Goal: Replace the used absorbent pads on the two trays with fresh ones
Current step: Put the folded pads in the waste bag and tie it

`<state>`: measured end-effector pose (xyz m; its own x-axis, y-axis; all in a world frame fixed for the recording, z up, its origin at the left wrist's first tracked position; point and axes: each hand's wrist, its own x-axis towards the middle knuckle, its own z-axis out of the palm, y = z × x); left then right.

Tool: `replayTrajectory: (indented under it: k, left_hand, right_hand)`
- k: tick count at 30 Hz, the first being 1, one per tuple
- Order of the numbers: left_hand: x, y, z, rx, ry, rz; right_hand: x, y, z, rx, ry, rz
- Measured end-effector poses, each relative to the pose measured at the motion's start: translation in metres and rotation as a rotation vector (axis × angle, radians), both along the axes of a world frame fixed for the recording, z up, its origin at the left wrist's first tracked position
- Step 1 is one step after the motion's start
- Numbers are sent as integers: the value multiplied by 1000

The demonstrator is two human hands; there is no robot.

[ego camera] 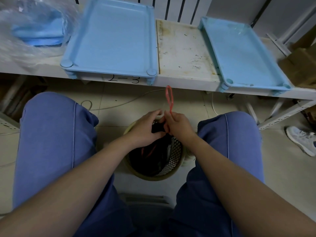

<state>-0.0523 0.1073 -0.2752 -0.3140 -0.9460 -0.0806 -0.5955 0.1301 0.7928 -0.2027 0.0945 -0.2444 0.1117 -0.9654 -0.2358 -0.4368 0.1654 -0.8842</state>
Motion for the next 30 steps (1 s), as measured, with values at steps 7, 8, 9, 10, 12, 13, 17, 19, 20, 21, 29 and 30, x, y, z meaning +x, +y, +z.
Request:
replayTrajectory:
  k: [7,8,9,10,12,13,17,19,20,21,29,30]
  left_hand:
    - [-8,1,-4,54,89,-39]
    - [-10,2,-4,12,53,-40]
    - [-14,3,-4,-18,16,-53]
    - [-17,5,-3,-37,-30,-70]
    - [-20,10,0,-52,-131,-91]
    - [-20,11,0,-55,-159,-93]
    - [-15,4,-5,-75,-142,-78]
    - [-16,1,-7,-21,-66,-52]
    - [-16,0,-5,15,-29,-33]
    - [-17,0,-3,65,10,-11]
    - [-12,0,-1,323,439,226]
    - [-11,0,1,301,426,258]
  right_hand:
    - [4,2,0,-117,0,61]
    - [4,0,0,-108,-24,49]
    - [4,0,0,-97,-53,33]
    - [4,0,0,-91,-75,18]
    - [4,-1,-3,-105,-74,-3]
    - [5,0,-5,-118,-60,-11]
    - [4,-1,-8,-184,23,-62]
    - [2,-2,-6,-192,22,-131]
    - [0,-2,-5,-176,-17,-174]
    - [0,-3,-3,-145,-86,-216]
    - [0,-5,5,117,-527,-164]
    - [0,-5,7,132,-551,-171]
